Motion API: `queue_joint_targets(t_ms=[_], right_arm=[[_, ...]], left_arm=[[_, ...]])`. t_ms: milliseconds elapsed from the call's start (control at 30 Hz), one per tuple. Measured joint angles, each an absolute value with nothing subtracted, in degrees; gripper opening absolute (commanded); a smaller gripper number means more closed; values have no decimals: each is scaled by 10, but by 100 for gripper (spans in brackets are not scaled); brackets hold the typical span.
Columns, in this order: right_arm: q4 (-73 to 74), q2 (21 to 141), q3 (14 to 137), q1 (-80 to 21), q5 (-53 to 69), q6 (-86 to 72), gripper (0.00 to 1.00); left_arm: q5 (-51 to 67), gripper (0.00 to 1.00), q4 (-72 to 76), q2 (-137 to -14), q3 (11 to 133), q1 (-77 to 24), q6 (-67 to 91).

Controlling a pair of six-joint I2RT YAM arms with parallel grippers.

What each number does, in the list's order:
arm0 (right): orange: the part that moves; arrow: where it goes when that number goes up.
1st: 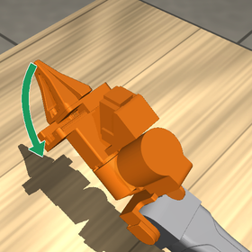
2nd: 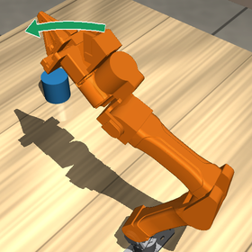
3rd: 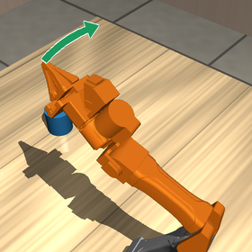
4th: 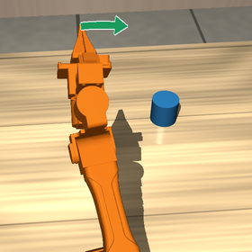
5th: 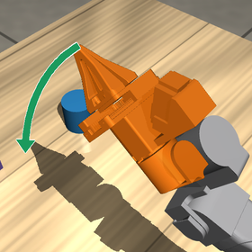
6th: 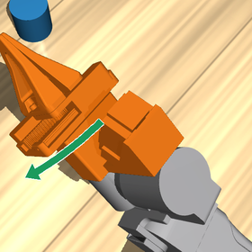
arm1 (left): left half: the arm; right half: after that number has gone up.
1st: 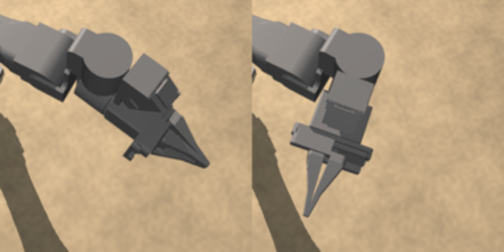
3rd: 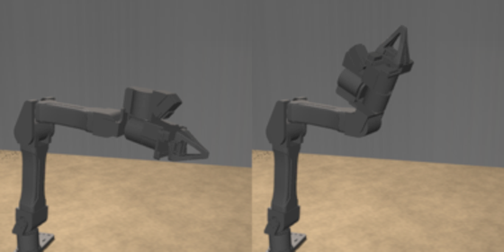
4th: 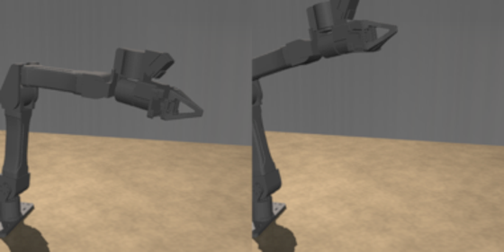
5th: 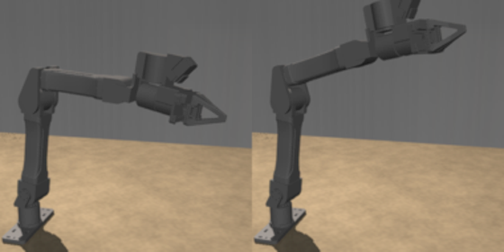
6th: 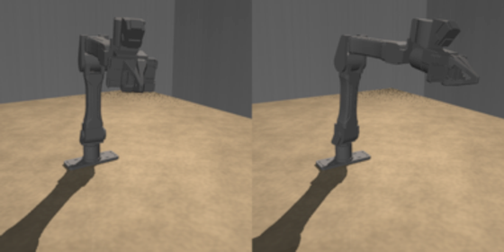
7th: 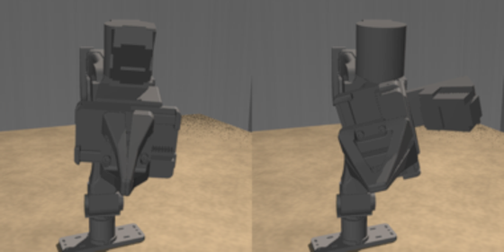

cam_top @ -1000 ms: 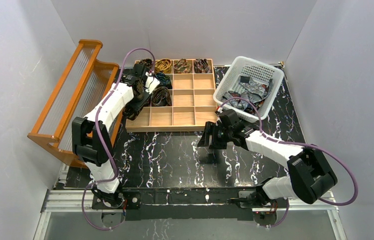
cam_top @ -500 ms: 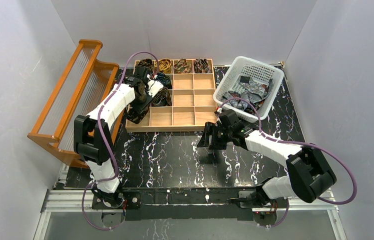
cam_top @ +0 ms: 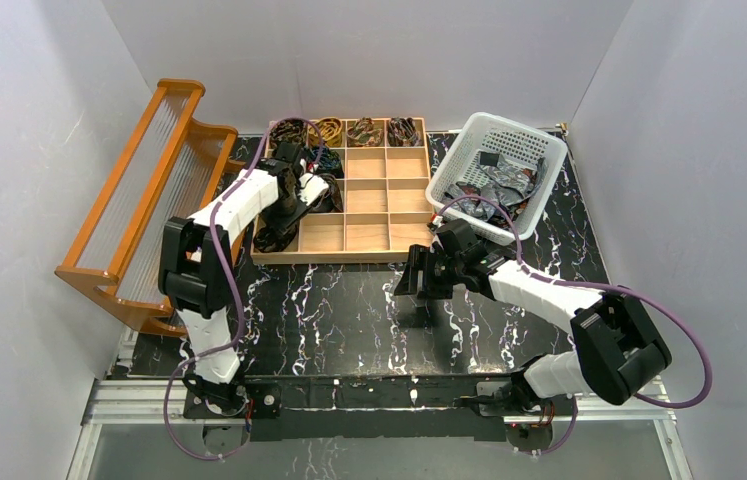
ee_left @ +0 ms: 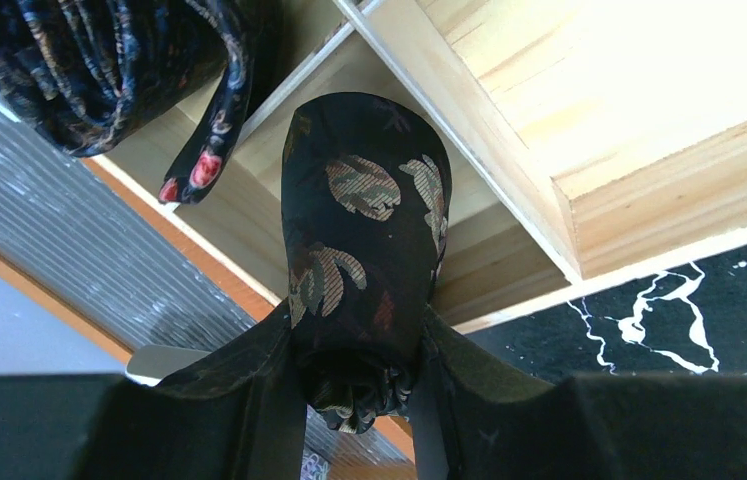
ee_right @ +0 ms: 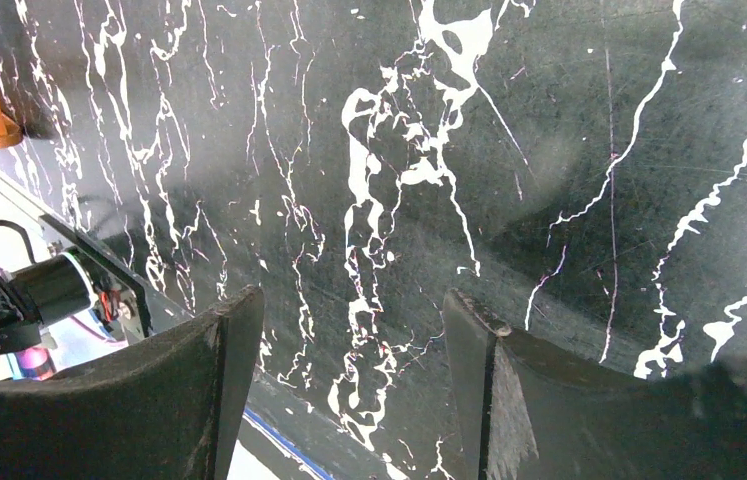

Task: Roll the ties
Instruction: Place the tie in the storage box.

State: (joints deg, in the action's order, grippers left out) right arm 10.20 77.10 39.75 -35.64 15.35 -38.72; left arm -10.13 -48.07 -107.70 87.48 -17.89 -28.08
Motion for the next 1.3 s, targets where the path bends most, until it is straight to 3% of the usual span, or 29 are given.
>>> queue_joint_targets(t_ms=[333, 767, 867, 900, 1300], right_arm=[[103, 774, 397, -356, 153, -382, 74], [105, 791, 397, -356, 154, -375, 74], [105, 791, 397, -356, 154, -375, 74], [105, 791, 397, -356, 154, -375, 74], [105, 791, 397, -356, 156, -375, 74]], left_arm=[[-109, 3, -499, -1136, 912, -179, -262], [-105, 49, -526, -1167, 950, -179, -219], [-100, 73, -528, -1166, 954, -178, -214], [-98, 76, -529, -1166, 954, -178, -212], [-81, 94, -549, -1162, 977, -178, -204]])
